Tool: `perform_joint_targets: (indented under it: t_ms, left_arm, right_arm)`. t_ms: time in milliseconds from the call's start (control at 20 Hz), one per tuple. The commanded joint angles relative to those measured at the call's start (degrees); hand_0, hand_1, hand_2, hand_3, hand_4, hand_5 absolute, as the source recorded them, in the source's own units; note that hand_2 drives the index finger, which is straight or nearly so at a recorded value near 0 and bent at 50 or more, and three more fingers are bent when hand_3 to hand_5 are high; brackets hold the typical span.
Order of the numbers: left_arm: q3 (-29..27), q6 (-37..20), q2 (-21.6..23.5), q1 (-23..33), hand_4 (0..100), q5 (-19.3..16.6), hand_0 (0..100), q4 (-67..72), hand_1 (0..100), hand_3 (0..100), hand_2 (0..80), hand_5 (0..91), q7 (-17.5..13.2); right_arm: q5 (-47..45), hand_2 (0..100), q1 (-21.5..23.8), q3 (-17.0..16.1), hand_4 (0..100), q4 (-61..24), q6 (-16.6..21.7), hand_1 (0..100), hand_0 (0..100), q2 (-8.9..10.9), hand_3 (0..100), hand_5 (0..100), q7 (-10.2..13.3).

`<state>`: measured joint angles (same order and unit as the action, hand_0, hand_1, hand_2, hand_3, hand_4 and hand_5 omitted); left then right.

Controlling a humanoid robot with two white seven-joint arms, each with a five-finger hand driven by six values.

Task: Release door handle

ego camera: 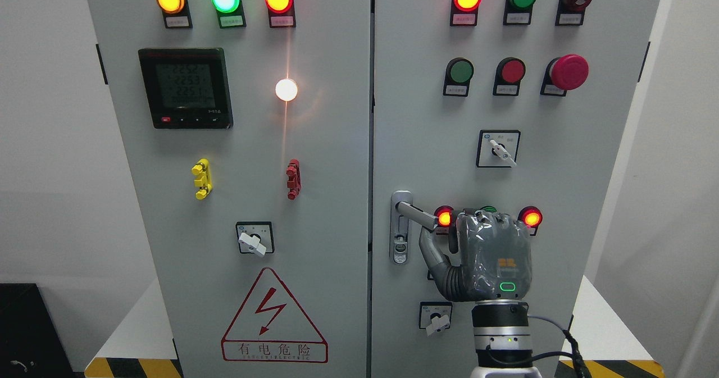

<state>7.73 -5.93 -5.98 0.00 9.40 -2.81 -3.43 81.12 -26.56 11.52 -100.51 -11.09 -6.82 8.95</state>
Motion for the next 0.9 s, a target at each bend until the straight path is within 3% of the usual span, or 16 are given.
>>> perform_joint_targets:
  t_ms: [0,851]
  left_arm:
    - [0.0,0.0,0.0,0.4,0,0.0,12,0.0,56,0,0.0,0.0,0.0]
    - [0.0,0.0,0.0,0.4,0,0.0,12,0.0,56,0,0.0,0.0,0.0]
  right_arm:
    - [0.0,92,-0.1,0.0,99,-0.1,0.0,35,58,-0.03,100,100,-0.1]
    - [0.0,92,-0.3,0.0,99,-0.1,0.1,35,58,-0.03,100,100,-0.2]
